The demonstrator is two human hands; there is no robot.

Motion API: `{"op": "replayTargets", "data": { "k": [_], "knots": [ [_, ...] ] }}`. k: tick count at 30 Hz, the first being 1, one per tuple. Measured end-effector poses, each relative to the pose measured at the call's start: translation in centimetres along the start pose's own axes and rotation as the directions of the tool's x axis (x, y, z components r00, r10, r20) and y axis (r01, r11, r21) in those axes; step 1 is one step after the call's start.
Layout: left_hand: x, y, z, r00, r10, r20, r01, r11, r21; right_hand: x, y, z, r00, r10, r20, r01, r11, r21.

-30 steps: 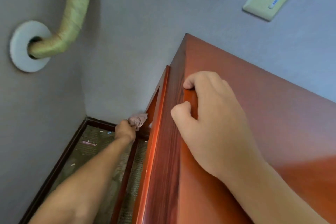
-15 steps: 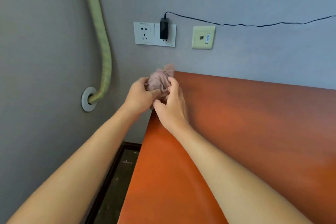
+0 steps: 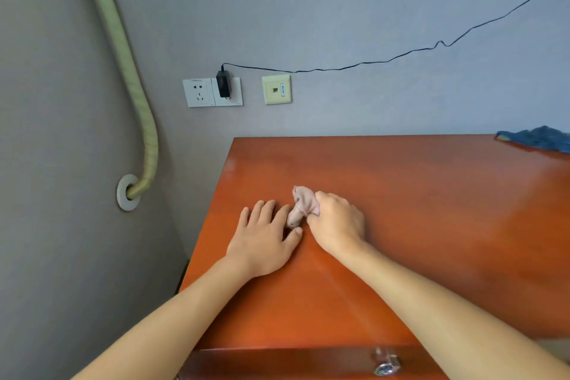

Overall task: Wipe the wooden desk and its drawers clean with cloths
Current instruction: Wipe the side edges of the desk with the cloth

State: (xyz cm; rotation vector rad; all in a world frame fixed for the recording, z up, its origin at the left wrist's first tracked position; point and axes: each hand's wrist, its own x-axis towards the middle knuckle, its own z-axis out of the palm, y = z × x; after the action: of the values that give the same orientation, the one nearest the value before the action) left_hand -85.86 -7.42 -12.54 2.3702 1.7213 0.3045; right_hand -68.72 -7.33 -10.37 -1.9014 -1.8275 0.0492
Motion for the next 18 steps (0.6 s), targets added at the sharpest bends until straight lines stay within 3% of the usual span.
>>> {"op": "replayTargets", "data": {
  "k": [3, 7, 10, 13, 15, 18],
  "knots": [
    [0.4, 0.8, -0.1, 0.999, -0.029, 0.037, 0.025, 0.992, 0.122, -1.5, 4.8, -2.1, 1.000, 0.021, -0.004, -0.022, 0.985, -0.172],
    [0.5, 0.7, -0.4, 0.999, -0.033, 0.032, 0.029, 0.992, 0.119, -3.5, 8.2, -3.5, 0.996, 0.084, -0.024, -0.086, 0.992, -0.090],
    [0.2, 0.9, -0.4, 1.000, -0.026, -0.002, 0.026, 0.993, 0.114, -5.1, 8.0, -3.7, 0.999, 0.005, 0.037, 0.000, 0.992, -0.127],
    [-0.4, 1.0, -0.6, 0.991, 0.002, -0.131, 0.013, 0.993, 0.113, -6.6, 7.5, -4.0, 0.995, -0.039, 0.088, 0.052, 0.988, -0.146],
    [-1.5, 2.5, -0.5, 0.979, 0.084, -0.185, -0.072, 0.995, 0.070, -7.3, 7.4, -4.1, 0.994, -0.032, 0.109, 0.049, 0.985, -0.165],
    [-3.7, 6.9, 0.6, 0.963, 0.254, -0.092, -0.260, 0.964, -0.058, -8.7, 7.3, -4.3, 0.992, -0.046, 0.120, 0.069, 0.978, -0.195]
  ]
}}
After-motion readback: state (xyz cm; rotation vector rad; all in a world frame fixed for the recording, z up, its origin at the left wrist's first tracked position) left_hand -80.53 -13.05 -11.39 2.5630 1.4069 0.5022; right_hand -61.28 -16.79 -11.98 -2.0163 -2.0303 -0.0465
